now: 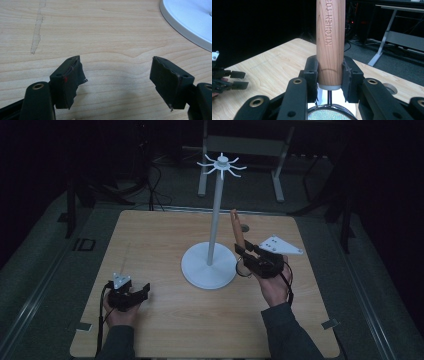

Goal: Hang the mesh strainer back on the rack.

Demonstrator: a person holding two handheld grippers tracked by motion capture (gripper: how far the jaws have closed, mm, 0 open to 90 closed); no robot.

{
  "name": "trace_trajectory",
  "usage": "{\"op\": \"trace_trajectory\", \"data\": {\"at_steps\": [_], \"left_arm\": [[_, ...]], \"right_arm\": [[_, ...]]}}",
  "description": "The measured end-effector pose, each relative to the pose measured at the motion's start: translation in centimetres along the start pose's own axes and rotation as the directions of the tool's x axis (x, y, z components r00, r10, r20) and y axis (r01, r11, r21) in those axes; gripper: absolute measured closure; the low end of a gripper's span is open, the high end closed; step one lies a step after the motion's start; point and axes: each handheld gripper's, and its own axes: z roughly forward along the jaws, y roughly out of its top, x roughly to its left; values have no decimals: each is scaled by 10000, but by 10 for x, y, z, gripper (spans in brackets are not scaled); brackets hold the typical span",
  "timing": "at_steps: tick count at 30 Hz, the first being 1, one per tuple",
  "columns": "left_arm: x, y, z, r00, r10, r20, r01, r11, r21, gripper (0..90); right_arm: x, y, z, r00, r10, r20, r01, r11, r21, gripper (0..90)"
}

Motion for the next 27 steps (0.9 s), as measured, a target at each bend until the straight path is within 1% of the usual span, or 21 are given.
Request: {"op": "trace_trajectory", "data": {"at_steps": [9, 27], "left_arm": [[0, 0, 0, 10000, -11, 5, 11, 10000, 0, 260], [0, 0, 0, 10000, -18, 3, 18, 10000, 0, 260]], "right_arm": [[-1, 8, -2, 10000, 39, 75, -38, 9997, -224, 691], [-4, 21, -6, 9994, 343, 70, -337, 9968, -730, 691]]}}
